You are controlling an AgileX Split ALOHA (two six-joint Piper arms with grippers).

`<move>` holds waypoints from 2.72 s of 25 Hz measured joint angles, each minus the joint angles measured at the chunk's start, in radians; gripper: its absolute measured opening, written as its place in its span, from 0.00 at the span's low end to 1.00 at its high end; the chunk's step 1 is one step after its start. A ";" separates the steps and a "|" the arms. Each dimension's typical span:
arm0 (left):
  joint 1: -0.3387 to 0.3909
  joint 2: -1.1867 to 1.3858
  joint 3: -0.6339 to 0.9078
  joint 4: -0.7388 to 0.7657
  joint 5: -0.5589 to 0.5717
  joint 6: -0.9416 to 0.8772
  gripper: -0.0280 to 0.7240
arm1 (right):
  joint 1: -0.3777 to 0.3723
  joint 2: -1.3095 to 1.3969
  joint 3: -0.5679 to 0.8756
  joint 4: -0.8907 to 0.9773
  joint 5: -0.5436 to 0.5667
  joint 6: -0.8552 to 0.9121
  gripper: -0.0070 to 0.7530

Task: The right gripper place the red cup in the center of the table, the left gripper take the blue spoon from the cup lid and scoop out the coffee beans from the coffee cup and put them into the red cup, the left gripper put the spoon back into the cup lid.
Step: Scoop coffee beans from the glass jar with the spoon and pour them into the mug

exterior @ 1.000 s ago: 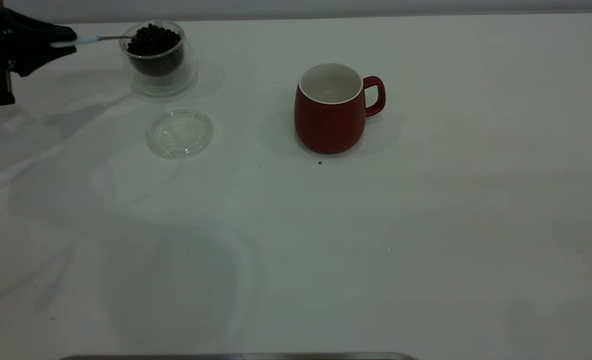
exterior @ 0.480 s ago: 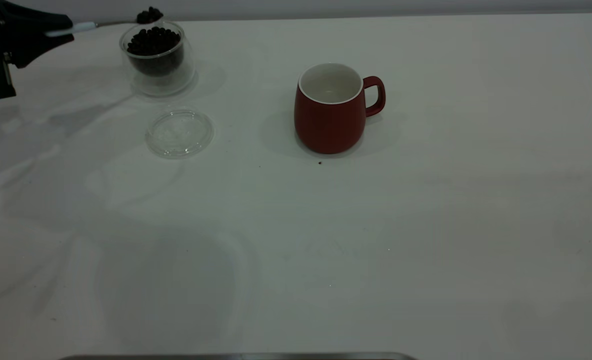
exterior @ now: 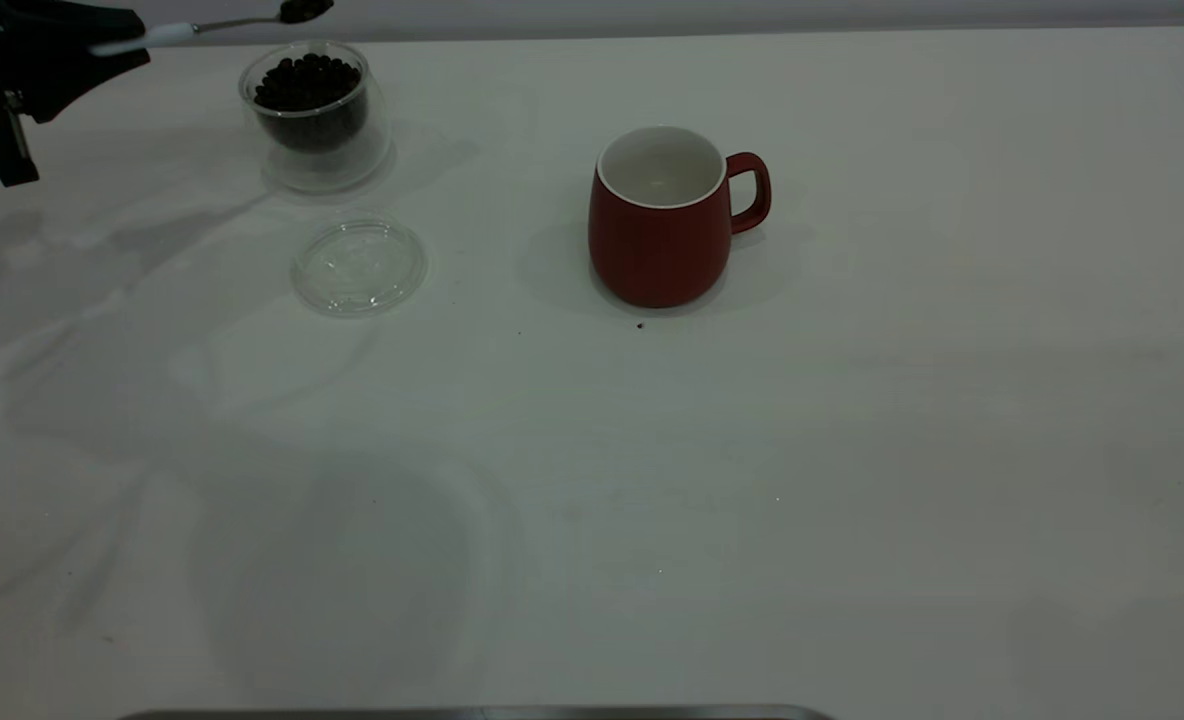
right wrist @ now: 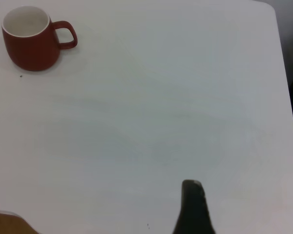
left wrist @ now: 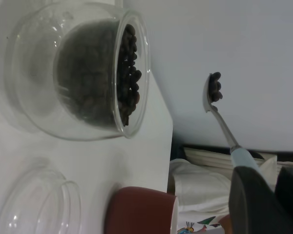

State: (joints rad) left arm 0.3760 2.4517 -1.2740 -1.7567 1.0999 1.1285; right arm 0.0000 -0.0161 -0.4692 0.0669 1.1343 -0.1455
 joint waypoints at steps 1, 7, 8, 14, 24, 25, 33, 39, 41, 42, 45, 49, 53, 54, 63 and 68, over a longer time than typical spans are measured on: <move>0.000 0.000 0.000 0.001 0.005 -0.001 0.20 | 0.000 0.000 0.000 0.000 0.000 0.000 0.79; -0.002 0.000 0.000 0.001 0.028 -0.003 0.20 | 0.000 0.000 0.000 0.000 0.000 0.000 0.79; -0.007 0.000 0.000 0.001 0.029 -0.004 0.20 | 0.000 0.000 0.000 0.000 0.000 0.000 0.79; -0.062 0.000 0.000 0.001 0.031 -0.007 0.20 | 0.000 0.000 0.000 0.000 0.000 0.000 0.79; -0.158 0.000 0.000 0.001 0.031 -0.013 0.20 | 0.000 0.000 0.000 0.000 0.000 0.000 0.79; -0.169 0.000 0.000 0.001 0.031 -0.014 0.20 | 0.000 0.000 0.000 0.000 0.000 0.000 0.79; -0.241 0.000 0.000 -0.001 0.029 -0.026 0.20 | 0.000 0.000 0.000 0.000 0.000 0.000 0.79; -0.307 0.000 0.000 -0.002 -0.024 -0.026 0.20 | 0.000 0.000 0.000 0.000 0.000 0.000 0.79; -0.326 0.000 0.000 -0.002 -0.041 -0.028 0.20 | 0.000 0.000 0.000 0.000 0.000 0.000 0.79; -0.335 0.000 0.000 -0.002 -0.046 -0.029 0.20 | 0.000 0.000 0.000 0.000 0.000 0.000 0.79; -0.357 0.000 0.000 -0.002 -0.049 -0.030 0.20 | 0.000 0.000 0.000 0.000 0.000 0.000 0.79; -0.382 0.000 0.000 -0.002 -0.055 -0.032 0.20 | 0.000 0.000 0.000 0.000 0.000 0.000 0.79; -0.408 0.000 0.000 -0.002 -0.070 -0.032 0.20 | 0.000 0.000 0.000 0.000 0.000 0.000 0.79; -0.413 0.000 0.000 -0.002 -0.072 -0.032 0.20 | 0.000 0.000 0.000 0.000 0.000 0.000 0.79; -0.436 0.000 0.000 -0.001 -0.090 0.093 0.20 | 0.000 0.000 0.000 0.000 0.000 0.000 0.79; -0.440 0.000 0.000 0.000 -0.094 0.230 0.20 | 0.000 0.000 0.000 0.000 0.000 0.000 0.79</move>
State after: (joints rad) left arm -0.0636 2.4517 -1.2740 -1.7566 1.0063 1.3585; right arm 0.0000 -0.0161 -0.4692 0.0669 1.1343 -0.1455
